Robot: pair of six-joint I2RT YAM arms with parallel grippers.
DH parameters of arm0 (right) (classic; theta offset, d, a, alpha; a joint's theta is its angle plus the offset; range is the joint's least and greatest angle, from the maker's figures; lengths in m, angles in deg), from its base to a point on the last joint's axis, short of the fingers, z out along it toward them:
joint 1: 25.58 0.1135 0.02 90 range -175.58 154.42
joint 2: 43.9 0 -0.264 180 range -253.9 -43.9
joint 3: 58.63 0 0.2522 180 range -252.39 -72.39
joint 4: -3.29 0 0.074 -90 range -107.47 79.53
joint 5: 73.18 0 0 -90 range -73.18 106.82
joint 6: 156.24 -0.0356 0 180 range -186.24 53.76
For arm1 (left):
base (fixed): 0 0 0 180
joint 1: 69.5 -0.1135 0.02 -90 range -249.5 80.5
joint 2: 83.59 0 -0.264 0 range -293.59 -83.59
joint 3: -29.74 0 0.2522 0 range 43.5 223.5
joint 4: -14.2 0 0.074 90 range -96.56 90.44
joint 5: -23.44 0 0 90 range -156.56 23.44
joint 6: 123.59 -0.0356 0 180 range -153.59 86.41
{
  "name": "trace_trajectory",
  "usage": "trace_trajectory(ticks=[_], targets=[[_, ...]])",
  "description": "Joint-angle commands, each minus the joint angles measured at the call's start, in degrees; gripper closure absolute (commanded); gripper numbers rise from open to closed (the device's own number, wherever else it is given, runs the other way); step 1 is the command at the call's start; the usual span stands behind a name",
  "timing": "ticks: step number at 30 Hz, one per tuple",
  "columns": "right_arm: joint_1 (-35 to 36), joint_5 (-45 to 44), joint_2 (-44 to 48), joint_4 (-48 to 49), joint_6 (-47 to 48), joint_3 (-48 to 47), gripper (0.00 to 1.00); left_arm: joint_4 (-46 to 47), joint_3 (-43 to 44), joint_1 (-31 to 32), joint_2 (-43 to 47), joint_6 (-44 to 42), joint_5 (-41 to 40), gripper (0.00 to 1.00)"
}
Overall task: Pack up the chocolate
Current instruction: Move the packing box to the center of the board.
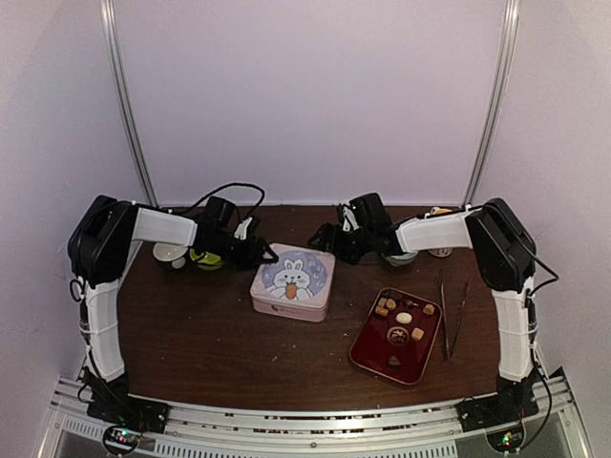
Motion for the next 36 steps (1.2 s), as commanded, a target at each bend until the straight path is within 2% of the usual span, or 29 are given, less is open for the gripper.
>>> trace_trajectory(ticks=[1, 8, 14, 18, 28, 36], targets=[[-0.28, 7.18, -3.42, 2.47, 0.66, -4.38, 0.16, 1.97, 2.05, -0.68, -2.71, 0.55, 0.65, 0.41], [-0.16, 13.46, -3.09, 4.72, 0.96, -2.49, 0.24, 2.08, 3.49, -0.64, -4.57, 0.03, 4.29, 0.48], [0.34, 14.7, 2.58, 6.31, 1.52, 5.93, 0.33, 3.02, 1.01, -0.57, -4.61, -1.48, 9.23, 0.53], [1.62, 14.29, 7.74, 6.97, 1.59, 12.87, 0.36, 3.45, -1.37, 0.06, -4.02, -3.08, 12.87, 0.56], [6.85, 9.15, 21.45, 11.9, -0.95, 30.47, 0.39, -2.24, -4.58, 4.09, -1.53, -9.06, 16.03, 0.57], [10.18, 6.57, 24.66, 11.95, -2.6, 33.76, 0.41, -5.79, -3.74, 6.24, -0.63, -12.63, 16.81, 0.57]])
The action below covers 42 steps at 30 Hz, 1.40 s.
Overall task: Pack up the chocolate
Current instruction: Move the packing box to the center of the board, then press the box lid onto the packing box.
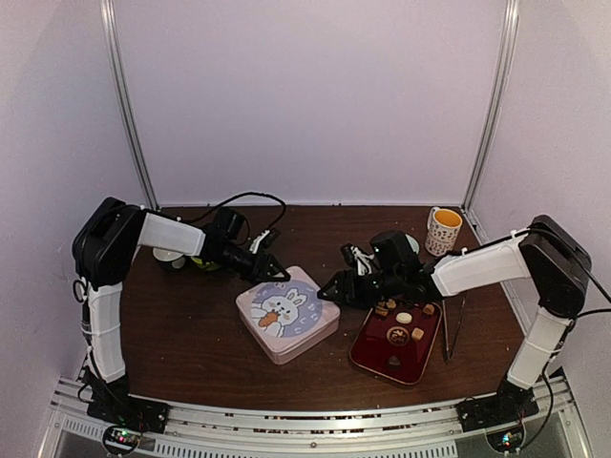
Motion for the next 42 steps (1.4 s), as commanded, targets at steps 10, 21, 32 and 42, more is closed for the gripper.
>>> trace_trajectory(ticks=[10, 21, 32, 42], targets=[[1.6, -10.48, 1.12, -9.18, 4.39, -5.4, 0.28, -9.25, 6.86, 2.45, 1.66, -2.91, -7.03, 0.46], [0.98, -10.53, -7.8, -10.84, 5.02, -16.81, 0.3, -10.84, 9.4, 2.49, 2.14, -3.4, -8.32, 0.48], [-1.2, -6.88, -16.07, -9.14, 3.43, -22.57, 0.42, -6.53, 5.58, 1.11, 1.56, -1.41, -8.08, 0.54], [-1.8, -1.75, -20.33, -4.84, 0.3, -24.43, 0.52, -5.48, 5.88, 0.68, -1.85, -1.12, -5.36, 0.64]])
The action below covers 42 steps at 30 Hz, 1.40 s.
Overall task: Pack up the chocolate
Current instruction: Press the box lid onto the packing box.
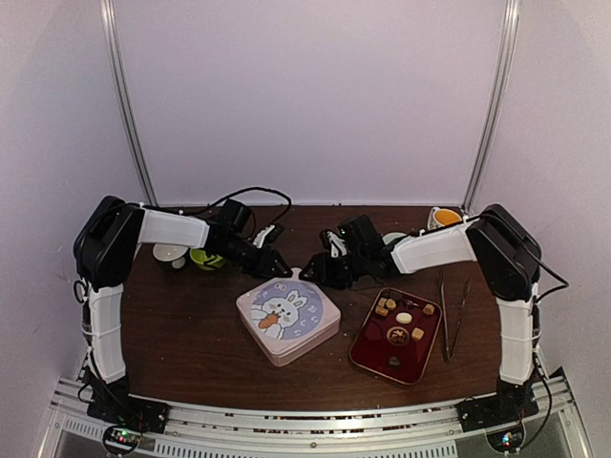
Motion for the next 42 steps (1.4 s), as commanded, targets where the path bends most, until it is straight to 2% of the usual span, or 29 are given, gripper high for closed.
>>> trace_trajectory(ticks=[1, 20, 35, 42], targets=[[-0.36, 3.01, -1.97, 3.31, -2.49, -1.13, 0.53, 1.9, 0.52, -0.57, -2.45, -0.08, 1.5, 0.66], [-0.72, 4.42, -4.24, 6.14, -7.1, -0.17, 0.74, 2.82, -0.05, -0.58, -6.09, 1.34, 0.92, 0.76], [-0.71, 4.06, -4.58, 7.36, -9.1, 1.44, 0.8, 6.31, -3.09, 0.1, -5.84, 4.8, 0.63, 0.78], [-0.8, -0.55, 0.56, -1.66, -3.13, -1.85, 0.78, 0.31, 1.78, 0.08, -3.32, 2.63, -2.61, 0.73]])
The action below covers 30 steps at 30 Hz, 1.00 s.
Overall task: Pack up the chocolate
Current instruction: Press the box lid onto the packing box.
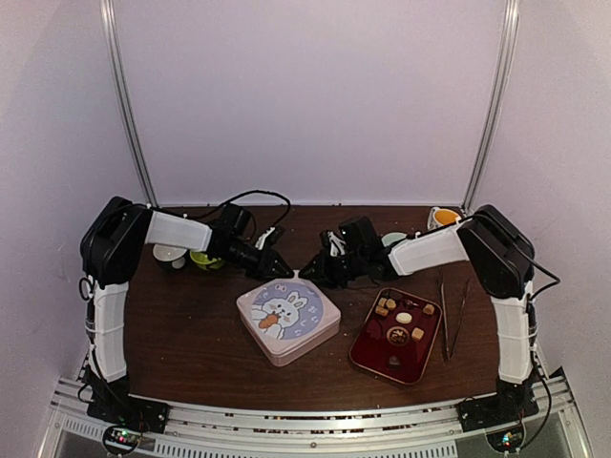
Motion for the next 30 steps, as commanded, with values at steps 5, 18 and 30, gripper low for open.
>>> trace_trajectory(ticks=[5, 18, 30], targets=[[0.29, -9.29, 9.28, -13.69, 9.05, -1.02, 0.74, -7.84, 2.46, 0.7, 5.05, -2.61, -11.65, 0.69], [4.0, -12.83, 11.36, -21.37, 15.9, -5.9, 0.81, -7.45, -12.58, 2.4, 24.75, -2.72, -20.12, 0.72], [4.59, -14.22, 4.69, -21.6, 15.81, -11.23, 1.0, -1.98, -26.56, 3.23, 33.28, 0.88, -26.52, 0.92]])
